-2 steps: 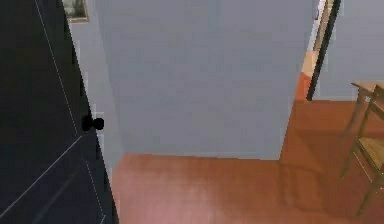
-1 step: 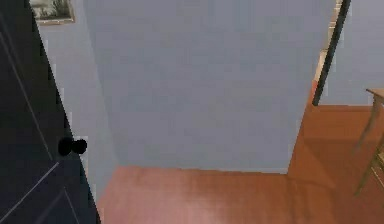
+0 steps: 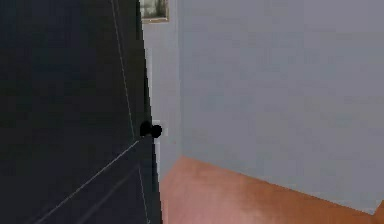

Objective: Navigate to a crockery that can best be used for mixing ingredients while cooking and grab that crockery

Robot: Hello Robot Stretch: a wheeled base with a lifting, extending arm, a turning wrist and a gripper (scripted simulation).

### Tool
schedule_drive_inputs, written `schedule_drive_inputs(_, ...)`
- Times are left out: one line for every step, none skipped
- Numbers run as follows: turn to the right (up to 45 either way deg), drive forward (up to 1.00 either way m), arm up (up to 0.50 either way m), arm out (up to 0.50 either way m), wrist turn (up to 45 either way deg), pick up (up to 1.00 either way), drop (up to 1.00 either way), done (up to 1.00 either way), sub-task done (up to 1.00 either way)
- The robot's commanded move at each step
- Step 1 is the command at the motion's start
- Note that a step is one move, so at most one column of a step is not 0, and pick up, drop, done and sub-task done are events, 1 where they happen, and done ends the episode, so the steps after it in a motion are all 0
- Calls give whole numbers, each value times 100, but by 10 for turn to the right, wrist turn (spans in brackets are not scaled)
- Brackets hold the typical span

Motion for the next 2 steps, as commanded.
schedule_drive_inputs(0, 30, 0, 0, 0, 0, 0, 0, 0)
schedule_drive_inputs(450, 0, 0, 0, 0, 0, 0, 0, 0)
